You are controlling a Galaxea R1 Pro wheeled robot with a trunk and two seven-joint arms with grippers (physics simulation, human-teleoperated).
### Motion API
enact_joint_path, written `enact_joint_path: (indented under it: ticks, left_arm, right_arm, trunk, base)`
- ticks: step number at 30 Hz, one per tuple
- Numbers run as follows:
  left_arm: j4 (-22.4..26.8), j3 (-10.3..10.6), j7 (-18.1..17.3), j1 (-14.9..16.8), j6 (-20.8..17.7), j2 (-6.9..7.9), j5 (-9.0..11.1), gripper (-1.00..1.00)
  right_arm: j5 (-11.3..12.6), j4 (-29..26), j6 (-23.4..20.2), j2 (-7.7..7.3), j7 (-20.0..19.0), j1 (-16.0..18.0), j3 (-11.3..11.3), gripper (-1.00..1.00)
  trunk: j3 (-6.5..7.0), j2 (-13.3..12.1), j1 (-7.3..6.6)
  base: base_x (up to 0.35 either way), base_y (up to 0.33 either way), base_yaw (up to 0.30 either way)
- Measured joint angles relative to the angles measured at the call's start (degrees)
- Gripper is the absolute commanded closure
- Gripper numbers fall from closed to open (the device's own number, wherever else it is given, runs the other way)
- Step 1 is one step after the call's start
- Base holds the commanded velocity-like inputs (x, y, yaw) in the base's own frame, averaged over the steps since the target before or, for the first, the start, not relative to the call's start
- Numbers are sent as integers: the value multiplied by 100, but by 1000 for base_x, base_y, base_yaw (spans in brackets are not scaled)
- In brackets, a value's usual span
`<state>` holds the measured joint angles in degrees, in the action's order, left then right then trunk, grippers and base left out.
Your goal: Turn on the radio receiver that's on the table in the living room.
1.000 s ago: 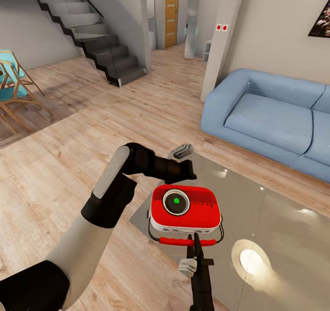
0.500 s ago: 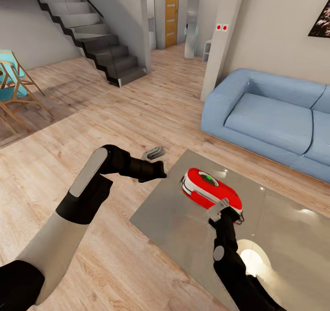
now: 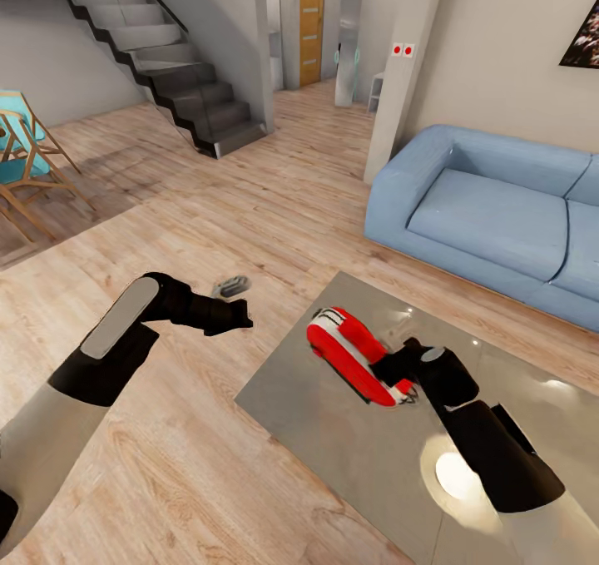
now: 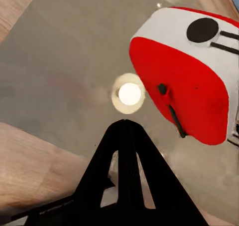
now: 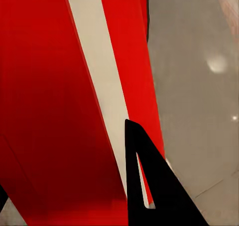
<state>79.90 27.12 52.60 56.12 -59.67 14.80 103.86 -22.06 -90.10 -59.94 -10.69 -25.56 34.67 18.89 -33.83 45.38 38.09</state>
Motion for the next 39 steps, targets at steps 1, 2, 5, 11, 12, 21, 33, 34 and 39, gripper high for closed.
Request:
enact_joint_path:
  ticks: [1, 2, 5, 11, 12, 21, 33, 34, 39]
  left_arm:
    - [-131, 33, -166, -5, 6, 7, -214, 100]
    - [-285, 108, -384, -9, 17, 7, -434, 100]
    - [-897, 546, -1324, -13, 147, -2, -1121, 100]
    - [-2010, 1535, -3399, -14, 1557, -16, -2317, 100]
    - [-2154, 1683, -3658, -14, 1678, -20, -2429, 100]
    - [-2519, 1990, -4143, -14, 1893, -25, -2630, 100]
    - [-2531, 1999, -4150, -14, 1872, -11, -2632, 100]
    - [-2531, 1999, -4148, -14, 1872, -11, -2631, 100]
    - [-2537, 1999, -4120, -14, 1885, -18, -2619, 100]
  right_arm:
    - [123, 1, -6, -140, -370, 121, -8, 100]
    - [247, 1, -6, -292, -737, 222, -17, 100]
    - [439, 14, -6, -724, -1735, 364, -33, 100]
    - [515, 79, 4, -989, -2395, 413, -50, 100]
    - [537, 83, -3, -998, -2429, 414, -50, 100]
    - [531, 94, 6, -1014, -2484, 417, -49, 100]
    - [528, 198, -4, -1009, -2438, 416, -50, 100]
    - [504, 228, 7, -1003, -2420, 417, -49, 100]
    - [418, 681, 10, -921, -1679, 416, -38, 100]
  trunk:
    - [-1, 0, 0]
    - [-1, 0, 0]
    - [-2, -1, 0]
    - [-1, 0, 0]
    - [-1, 0, 0]
    - [-1, 0, 0]
    - [-1, 0, 0]
    - [-1, 0, 0]
    - [-1, 0, 0]
  base:
    - [0, 0, 0]
    - [0, 0, 0]
    - [0, 0, 0]
    - [0, 0, 0]
    - [0, 0, 0]
    - [0, 0, 0]
    - [0, 0, 0]
    - [0, 0, 0]
    - [0, 0, 0]
